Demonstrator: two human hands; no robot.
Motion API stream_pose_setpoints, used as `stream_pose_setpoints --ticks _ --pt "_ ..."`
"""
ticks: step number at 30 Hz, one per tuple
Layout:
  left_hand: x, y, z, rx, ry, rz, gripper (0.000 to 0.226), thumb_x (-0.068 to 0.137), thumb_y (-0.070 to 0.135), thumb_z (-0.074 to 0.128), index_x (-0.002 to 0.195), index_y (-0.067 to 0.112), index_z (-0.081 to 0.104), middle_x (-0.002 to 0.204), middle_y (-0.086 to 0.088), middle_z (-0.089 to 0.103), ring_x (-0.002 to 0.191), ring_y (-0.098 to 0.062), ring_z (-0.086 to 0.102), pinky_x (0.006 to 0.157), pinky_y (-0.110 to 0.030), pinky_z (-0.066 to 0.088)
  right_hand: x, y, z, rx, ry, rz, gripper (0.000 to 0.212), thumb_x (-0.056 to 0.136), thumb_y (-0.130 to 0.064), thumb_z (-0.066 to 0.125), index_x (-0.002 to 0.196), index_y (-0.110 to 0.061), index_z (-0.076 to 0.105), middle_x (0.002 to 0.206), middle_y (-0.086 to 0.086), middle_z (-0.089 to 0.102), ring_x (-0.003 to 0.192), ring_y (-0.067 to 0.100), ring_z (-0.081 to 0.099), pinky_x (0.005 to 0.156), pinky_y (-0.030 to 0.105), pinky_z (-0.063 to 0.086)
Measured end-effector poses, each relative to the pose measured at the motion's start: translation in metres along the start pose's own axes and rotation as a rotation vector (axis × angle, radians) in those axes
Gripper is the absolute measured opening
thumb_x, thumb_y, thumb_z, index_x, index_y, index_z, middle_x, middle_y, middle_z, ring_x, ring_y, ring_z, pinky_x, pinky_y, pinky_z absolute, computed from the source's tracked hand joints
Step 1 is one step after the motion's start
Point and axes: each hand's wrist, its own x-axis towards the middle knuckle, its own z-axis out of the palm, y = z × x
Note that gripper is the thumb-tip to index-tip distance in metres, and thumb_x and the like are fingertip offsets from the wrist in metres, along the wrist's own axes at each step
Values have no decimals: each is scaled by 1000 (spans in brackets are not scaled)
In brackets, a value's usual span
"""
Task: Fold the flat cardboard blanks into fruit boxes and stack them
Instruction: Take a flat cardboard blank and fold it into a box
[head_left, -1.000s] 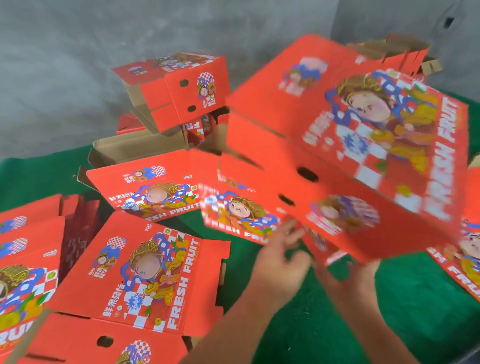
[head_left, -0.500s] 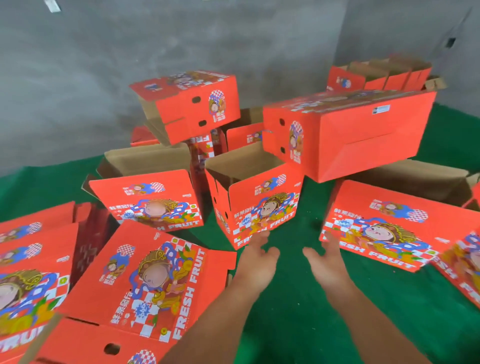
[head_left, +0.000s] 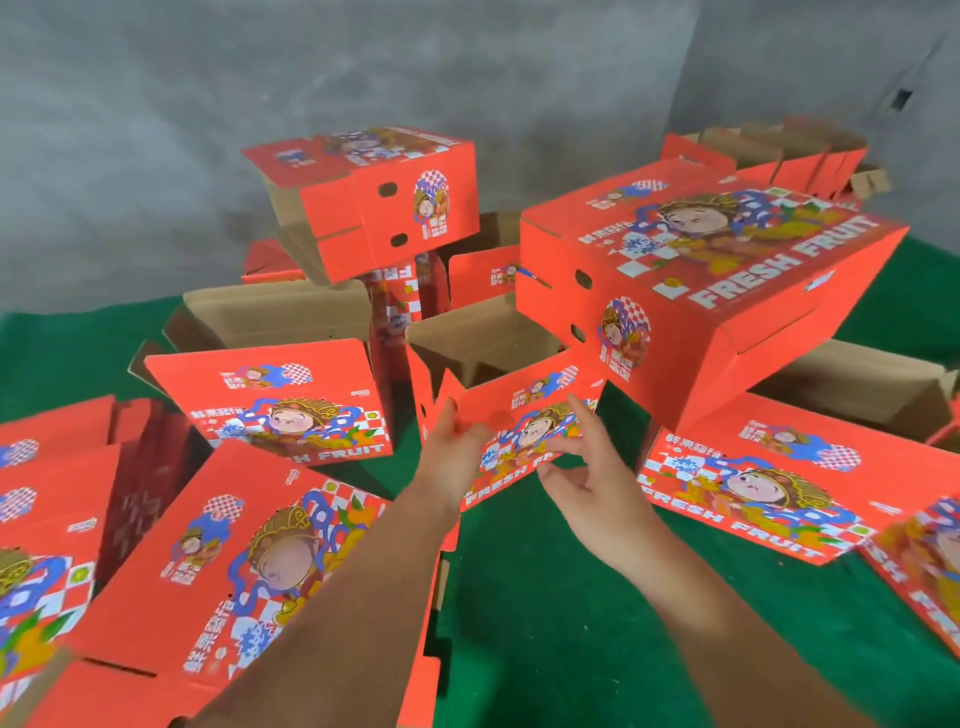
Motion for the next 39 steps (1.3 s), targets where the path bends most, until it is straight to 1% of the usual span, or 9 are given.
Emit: stream_pose_setpoints --ticks 6,13,16,21,24,27,30,33,39 --pt "-23 -34 49 333 -659 -121 8 87 18 62 91 14 68 79 -4 60 76 -18 45 64 -26 37 18 15 -8 69 165 92 97 92 -19 64 157 -57 3 104 -1 72 87 14 71 84 39 58" --pt "-14 -55 19 181 -42 -51 20 99 11 56 114 21 66 103 -2 72 78 -16 58 67 -24 47 -6 41 23 -22 243 41 62 92 -14 61 133 -45 26 106 -13 58 70 4 61 70 28 48" --pt "-7 -50 1 134 111 -44 48 96 17 60 143 22 52 137 4 58 111 -6 59 87 -13 41 -9 37 35 -203 34 -18 48 93 -27 55 132 -49 40 109 -20 61 79 3 63 73 25 49" --pt "9 -21 11 51 76 -112 92 78 57 55 162 38 21 162 11 35 147 -15 38 107 -31 30 14 26 33 -329 -357 260 58 101 -39 52 155 -36 33 150 -8 51 124 17 59 94 35 51" --pt "11 -21 39 151 -10 -114 63 81 58 50 143 49 50 132 19 65 125 -16 59 92 -28 43 11 23 41 -432 -404 185 56 98 -39 55 150 -30 37 139 -1 60 105 23 67 88 41 56" --pt "18 -30 60 156 -235 -220 41 90 57 58 117 31 74 97 17 75 108 -11 63 91 -28 43 7 36 42 -435 -379 170 59 94 -37 58 147 -22 37 124 5 67 97 23 67 80 40 56" --pt "11 -40 53 401 -462 -257 52 83 62 61 119 27 75 121 7 70 114 -13 59 99 -35 38 9 49 39 -510 -376 193 50 100 -29 51 148 -17 45 129 13 65 102 28 67 72 33 48" --pt "5 -51 46 490 -372 -77 44 87 47 59 127 33 70 134 7 65 123 -14 58 100 -29 39 10 50 50 -612 -427 126 43 102 -15 42 143 -10 54 140 19 58 125 32 55 83 27 34" --pt "-14 -59 -2 318 -52 61 24 104 31 53 122 30 69 115 14 70 103 7 62 96 -19 43 12 24 81 -236 -249 27 33 95 -8 52 123 -24 57 112 -7 64 109 16 64 92 30 50"
